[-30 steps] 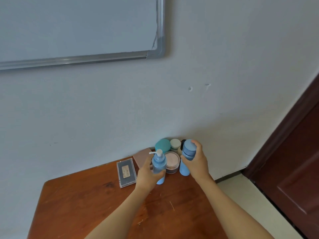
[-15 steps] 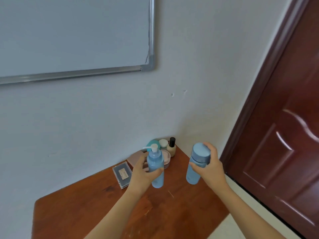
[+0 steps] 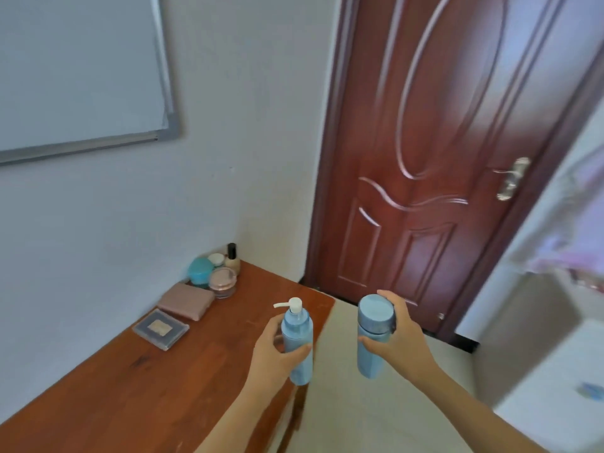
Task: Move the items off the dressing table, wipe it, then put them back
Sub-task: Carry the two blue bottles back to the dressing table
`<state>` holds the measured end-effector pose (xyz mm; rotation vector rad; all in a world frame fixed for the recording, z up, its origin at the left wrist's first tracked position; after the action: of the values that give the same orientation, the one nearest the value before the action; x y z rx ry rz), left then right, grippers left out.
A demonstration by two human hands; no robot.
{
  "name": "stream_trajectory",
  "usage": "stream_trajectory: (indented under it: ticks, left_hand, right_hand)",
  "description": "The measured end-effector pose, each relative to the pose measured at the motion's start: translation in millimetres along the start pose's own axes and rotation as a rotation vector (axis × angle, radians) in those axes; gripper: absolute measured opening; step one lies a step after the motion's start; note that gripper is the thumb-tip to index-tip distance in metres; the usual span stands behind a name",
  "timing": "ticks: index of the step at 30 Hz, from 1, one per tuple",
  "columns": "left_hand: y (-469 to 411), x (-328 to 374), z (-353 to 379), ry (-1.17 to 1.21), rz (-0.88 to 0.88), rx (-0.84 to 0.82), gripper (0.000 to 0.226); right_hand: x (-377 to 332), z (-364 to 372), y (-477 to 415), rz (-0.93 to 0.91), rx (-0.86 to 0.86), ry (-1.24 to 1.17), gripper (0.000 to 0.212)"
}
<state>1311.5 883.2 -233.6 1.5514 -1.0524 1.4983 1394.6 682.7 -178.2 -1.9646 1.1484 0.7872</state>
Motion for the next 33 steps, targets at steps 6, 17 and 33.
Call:
stream_trajectory:
  ticks: [6, 17, 33]
  left_hand:
    - [29, 25, 92, -0.015, 0.097, -0.232, 0.048]
    - [200, 69, 336, 0.043, 0.184, -0.651, 0.044]
    - [309, 108, 546, 0.102, 0.178, -0.844, 0.037]
  right_hand:
    - [22, -87, 70, 0.121, 0.142, 0.049, 0.073]
    - [81, -301, 305, 0.384, 0.497, 0.121, 0.07]
    - [118, -499, 442, 0.361, 0.813, 0.195, 0.071]
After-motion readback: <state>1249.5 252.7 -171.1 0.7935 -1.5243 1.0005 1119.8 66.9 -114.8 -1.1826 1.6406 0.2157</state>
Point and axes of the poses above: each hand's wrist, its own y-axis away from the middle knuckle, its own z-axis out of the palm, x = y × z, the point moved 6 cm from there along -y, towards the middle knuckle, and after that the axes turned 1 degree about x, right-handed, at the moved point
